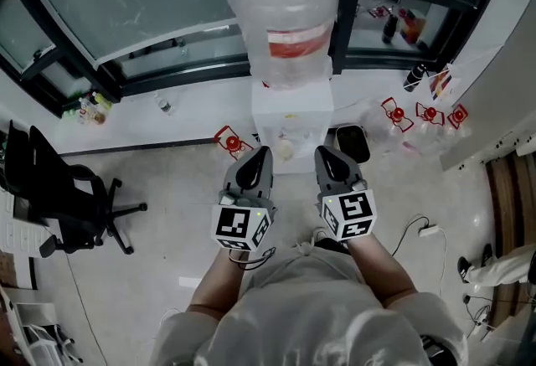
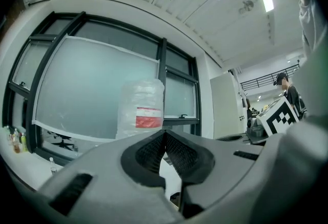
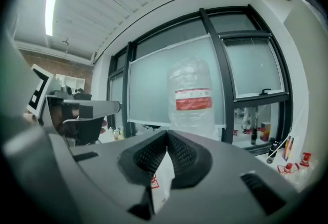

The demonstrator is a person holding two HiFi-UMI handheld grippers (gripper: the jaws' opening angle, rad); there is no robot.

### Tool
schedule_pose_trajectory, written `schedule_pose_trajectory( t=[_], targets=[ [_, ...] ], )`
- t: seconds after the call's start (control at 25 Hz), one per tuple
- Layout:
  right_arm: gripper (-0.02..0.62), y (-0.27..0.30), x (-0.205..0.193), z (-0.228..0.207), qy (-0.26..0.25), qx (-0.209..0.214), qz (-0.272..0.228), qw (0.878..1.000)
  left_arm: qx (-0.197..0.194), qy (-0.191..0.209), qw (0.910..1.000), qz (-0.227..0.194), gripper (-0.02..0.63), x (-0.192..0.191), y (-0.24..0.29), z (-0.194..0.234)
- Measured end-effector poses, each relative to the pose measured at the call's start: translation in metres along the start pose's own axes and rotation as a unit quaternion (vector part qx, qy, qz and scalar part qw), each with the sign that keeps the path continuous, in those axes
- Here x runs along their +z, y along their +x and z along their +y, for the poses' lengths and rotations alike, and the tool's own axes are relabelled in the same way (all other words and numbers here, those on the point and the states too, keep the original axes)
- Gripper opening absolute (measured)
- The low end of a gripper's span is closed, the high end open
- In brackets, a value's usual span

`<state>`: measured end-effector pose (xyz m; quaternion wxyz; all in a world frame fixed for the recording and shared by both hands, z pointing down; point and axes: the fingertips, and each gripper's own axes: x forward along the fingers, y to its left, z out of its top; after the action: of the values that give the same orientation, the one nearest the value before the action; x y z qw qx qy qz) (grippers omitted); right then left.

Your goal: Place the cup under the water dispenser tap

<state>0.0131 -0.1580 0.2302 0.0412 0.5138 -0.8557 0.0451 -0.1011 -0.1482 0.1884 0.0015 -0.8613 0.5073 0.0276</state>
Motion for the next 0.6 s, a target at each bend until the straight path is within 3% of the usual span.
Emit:
schedule_pose_trajectory(
  t=[0.24, 0.6],
  targets=[
    [0.028, -0.0041, 0.0046, -0.0003, -0.007, -0.005, -0.004, 1.000, 0.000, -0.012, 0.9999, 0.001, 0.020, -0.0014, -0.0015, 0.0015],
    [0.028, -0.0031, 0.0041, 0.0012, -0.003, -0.009, -0.005, 1.000, -0.007, 0.005, 0.9999, 0.007, 0.020, -0.0016, 0.0001, -0.0033]
  ],
)
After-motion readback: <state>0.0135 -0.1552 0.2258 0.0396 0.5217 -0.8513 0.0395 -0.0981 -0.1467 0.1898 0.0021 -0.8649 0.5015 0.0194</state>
